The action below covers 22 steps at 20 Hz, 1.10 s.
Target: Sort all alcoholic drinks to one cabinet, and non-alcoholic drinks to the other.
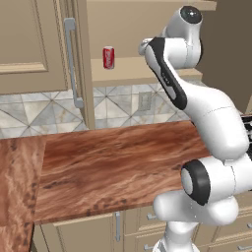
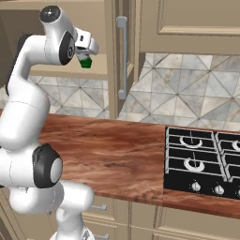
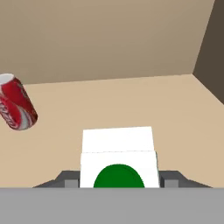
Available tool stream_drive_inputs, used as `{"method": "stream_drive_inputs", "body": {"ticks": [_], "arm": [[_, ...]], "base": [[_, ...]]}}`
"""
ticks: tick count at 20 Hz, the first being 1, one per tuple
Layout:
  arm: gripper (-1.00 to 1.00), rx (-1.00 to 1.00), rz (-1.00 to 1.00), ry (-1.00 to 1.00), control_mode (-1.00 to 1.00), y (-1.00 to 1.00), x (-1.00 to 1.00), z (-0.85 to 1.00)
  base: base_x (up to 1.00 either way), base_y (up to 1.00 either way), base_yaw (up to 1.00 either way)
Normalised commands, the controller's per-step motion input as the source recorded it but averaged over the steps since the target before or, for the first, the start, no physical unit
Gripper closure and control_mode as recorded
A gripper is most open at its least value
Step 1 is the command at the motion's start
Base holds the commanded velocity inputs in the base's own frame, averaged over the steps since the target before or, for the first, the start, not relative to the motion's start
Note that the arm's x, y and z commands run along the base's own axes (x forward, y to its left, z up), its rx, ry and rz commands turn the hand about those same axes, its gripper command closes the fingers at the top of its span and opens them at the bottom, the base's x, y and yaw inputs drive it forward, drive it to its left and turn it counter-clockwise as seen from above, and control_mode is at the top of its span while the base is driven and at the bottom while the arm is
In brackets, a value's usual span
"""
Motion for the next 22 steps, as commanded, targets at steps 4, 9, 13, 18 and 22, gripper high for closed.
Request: {"method": "stream_drive_inputs", "body": {"ticks": [4, 9, 13, 18, 22], "arm": [[1.0, 0.04, -0.07, 0.0, -1.0, 0.0, 0.61, -0.37], [1.0, 0.04, -0.06, 0.02, -1.0, 0.0, 0.55, -0.38], [1.0, 0.03, -0.06, 0.0, -1.0, 0.0, 0.5, -0.2], [1.0, 0.02, -0.06, 0.0, -1.0, 0.0, 0.49, -0.24], [-1.0, 0.02, -0.05, 0.0, -1.0, 0.0, 0.45, -0.31]], "base": [[0.0, 0.0, 0.0], [0.0, 0.0, 0.0], [0.0, 0.0, 0.0], [0.0, 0.0, 0.0], [0.0, 0.0, 0.0]]}}
